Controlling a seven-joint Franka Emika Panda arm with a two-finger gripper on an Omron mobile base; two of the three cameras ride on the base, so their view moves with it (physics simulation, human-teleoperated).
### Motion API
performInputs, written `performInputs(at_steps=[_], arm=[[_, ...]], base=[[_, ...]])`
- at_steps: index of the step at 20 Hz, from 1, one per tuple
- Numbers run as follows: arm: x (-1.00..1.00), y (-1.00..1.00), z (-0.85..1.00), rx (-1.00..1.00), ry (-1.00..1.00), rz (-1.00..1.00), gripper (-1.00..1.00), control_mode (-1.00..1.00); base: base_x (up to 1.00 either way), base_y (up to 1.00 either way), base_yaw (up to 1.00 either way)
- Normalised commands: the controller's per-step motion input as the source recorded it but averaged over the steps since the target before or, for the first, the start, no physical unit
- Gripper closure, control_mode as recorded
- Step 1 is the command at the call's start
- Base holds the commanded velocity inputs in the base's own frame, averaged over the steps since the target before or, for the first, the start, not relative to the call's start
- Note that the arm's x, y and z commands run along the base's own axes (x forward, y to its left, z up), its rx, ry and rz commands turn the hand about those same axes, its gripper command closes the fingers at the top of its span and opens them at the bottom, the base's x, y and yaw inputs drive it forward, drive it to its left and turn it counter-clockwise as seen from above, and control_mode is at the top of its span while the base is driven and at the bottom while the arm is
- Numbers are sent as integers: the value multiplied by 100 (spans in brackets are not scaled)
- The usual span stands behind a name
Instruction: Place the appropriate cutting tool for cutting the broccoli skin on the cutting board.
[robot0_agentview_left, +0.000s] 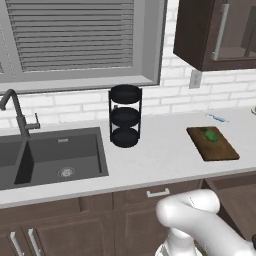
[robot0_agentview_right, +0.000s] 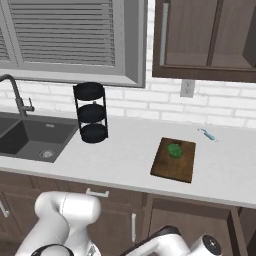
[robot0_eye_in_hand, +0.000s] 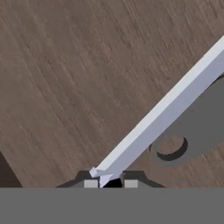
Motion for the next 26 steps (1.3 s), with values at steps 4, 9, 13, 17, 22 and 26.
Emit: performInputs(at_steps=[4, 9, 13, 17, 22, 26], arm=[[4, 0, 77, 0, -4, -9, 100, -100], [18, 0, 87, 0, -1, -8, 100, -100], [55, 16, 87, 0, 1, -7, 100, -100], [34, 26, 83, 0, 3, -6, 100, -100], [59, 36, 73, -2, 0, -5, 100, -100], [97, 58, 23, -6, 0, 0, 100, -100]], base=[[0, 0, 0], [0, 0, 0], [0, 0, 0], [0, 0, 0], [0, 0, 0], [0, 0, 0]])
